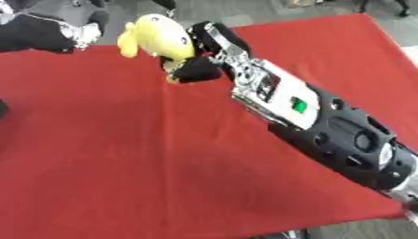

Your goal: Pick up the objects with one hand, pass them to the other hand, and then place them into the box on the other side of the table.

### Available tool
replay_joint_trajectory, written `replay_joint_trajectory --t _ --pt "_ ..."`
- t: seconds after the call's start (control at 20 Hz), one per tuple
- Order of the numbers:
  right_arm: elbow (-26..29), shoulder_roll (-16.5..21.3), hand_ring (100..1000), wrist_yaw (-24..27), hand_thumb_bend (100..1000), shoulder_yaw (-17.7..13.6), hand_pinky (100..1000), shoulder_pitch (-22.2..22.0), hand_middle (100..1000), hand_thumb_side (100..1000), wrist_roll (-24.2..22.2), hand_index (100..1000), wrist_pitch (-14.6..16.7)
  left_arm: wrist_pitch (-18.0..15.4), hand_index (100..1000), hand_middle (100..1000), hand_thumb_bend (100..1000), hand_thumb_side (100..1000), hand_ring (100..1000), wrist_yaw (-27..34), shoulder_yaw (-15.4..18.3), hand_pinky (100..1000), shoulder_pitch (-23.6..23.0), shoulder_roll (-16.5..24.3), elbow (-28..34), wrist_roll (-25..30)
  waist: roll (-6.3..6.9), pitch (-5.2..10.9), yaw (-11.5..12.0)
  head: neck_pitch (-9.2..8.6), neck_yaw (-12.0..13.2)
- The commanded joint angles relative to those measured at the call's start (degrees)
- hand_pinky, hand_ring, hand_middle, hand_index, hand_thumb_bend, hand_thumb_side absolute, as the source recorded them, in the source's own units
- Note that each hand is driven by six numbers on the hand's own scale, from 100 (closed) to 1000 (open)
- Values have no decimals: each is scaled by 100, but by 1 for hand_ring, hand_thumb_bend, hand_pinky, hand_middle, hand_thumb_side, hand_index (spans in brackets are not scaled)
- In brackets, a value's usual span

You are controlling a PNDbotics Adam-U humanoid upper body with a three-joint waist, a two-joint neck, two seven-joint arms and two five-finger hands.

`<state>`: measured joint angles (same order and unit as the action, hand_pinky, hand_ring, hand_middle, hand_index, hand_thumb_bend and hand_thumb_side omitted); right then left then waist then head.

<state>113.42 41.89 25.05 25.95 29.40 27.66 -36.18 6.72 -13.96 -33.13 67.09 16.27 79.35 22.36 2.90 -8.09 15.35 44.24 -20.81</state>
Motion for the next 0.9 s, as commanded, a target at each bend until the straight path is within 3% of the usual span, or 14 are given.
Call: replay_joint_trajectory --t 0.05,0.25,0.5,0.75,0.9 --pt "118 28 519 45 113 -5 345 127 367 100 22 257 9 -185 805 755 100 242 789 -282 2 912 127 4 -50 137 53 180 6 -12 13" --pt "118 21 518 47 114 15 349 129 365 100 -285 256 181 -452 851 785 100 214 820 -576 -4 924 105 -20 -110 374 52 165 8 -12 2" --pt "118 -1 512 42 112 44 359 146 363 100 -695 253 273 -859 871 805 214 228 849 -920 -20 930 100 -54 -85 809 43 146 23 -12 -14" --pt "118 -29 508 -9 112 67 360 156 354 100 -1071 247 322 -1143 890 819 281 429 870 -1105 -18 931 90 -69 -9 1072 34 116 40 -12 -32" --pt "118 -39 508 -61 114 75 362 147 353 100 -1266 247 341 -1210 905 822 361 462 873 -1326 -7 916 76 -87 5 1107 28 104 38 -12 -24"
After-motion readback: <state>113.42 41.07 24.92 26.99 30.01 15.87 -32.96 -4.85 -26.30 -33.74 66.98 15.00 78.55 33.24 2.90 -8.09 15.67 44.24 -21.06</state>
